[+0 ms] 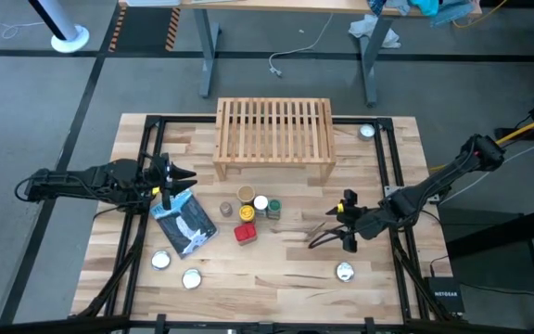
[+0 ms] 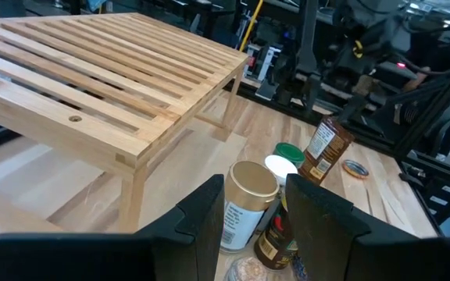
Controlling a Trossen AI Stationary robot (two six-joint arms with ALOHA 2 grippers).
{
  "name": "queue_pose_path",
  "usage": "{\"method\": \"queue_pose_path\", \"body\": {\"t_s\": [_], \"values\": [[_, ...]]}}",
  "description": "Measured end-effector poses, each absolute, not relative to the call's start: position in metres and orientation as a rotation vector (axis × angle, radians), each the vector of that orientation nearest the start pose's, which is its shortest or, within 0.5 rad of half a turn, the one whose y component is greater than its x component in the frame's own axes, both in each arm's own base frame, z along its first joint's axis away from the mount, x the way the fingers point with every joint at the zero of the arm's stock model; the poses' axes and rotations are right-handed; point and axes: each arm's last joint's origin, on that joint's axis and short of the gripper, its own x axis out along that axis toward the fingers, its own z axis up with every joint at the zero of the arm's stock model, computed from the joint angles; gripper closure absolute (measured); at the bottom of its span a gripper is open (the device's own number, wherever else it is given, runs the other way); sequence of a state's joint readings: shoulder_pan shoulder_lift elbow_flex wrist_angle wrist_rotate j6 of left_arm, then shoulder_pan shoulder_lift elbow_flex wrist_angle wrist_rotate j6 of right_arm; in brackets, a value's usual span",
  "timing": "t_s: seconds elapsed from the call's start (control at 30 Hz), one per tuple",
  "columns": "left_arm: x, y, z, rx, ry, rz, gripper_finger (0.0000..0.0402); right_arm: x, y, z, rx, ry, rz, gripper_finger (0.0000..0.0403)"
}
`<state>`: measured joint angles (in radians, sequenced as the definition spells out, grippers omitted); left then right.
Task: Shelf spices
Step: Adjust the seasoning bag and bottles
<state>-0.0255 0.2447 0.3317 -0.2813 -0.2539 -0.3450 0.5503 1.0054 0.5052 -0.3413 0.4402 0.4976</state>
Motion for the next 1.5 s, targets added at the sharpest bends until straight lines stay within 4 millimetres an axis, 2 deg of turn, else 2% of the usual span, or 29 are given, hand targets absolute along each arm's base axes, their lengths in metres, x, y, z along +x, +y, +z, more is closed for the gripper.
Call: {"method": "queue_pose_path", "body": {"t_s": [0.2,0.5,1.5], "values": [[0.097,0.005,0.23,-0.346,0.148,0.261,0.0271,0.162,0.085,0.17,0.094,0.647,-0.049,0.0134],[0.097,0.005,0.23,-0.332,0.15,0.26,0.0271,0.16,0.083,0.161,0.063,0.585,-0.054,0.0134],[0.097,0.005,0.23,-0.337,0.149,0.26,0.0271,0.163,0.083,0.165,0.065,0.528,-0.07,0.0134]]}}
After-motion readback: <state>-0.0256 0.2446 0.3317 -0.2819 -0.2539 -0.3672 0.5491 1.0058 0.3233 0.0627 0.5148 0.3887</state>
